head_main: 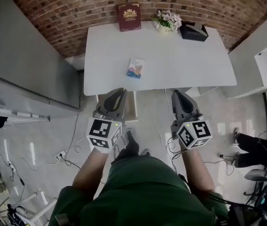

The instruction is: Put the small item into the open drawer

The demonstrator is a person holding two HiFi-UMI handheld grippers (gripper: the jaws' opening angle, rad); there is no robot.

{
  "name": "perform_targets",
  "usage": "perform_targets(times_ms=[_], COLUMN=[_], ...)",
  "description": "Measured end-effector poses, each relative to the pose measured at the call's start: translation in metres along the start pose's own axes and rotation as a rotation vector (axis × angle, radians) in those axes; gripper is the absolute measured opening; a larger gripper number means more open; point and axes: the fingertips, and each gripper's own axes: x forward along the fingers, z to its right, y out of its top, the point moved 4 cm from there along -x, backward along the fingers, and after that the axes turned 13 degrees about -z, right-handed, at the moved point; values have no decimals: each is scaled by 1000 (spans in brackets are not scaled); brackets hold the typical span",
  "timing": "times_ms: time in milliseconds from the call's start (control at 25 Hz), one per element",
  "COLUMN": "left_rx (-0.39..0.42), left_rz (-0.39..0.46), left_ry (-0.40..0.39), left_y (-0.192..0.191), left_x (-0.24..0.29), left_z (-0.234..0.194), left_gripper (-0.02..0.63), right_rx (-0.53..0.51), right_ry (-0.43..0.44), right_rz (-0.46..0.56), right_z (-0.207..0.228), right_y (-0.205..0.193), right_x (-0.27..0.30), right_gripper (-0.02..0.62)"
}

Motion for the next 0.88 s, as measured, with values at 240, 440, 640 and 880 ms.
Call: perform_targets(times_ms=[240, 440, 640, 880], left_rx=[-43, -81, -140, -242], left_rz=[-25, -54, -82, -125], left_ry=[-32, -52, -59, -46], left_y=[2, -5, -18, -37], left_x=[30, 46, 57, 71], left_z=[-38, -65, -88, -102], left_gripper=[28, 28, 28, 28], right_rx=[5, -6, -18, -20], right_ry=[-9, -11, -2, 16], right_rz=[-32, -59, -79, -119], right_z=[3, -1, -5, 7], right_y=[11, 19, 21, 20], right_x=[47, 80, 104, 130], right_gripper=[3, 3, 3, 3])
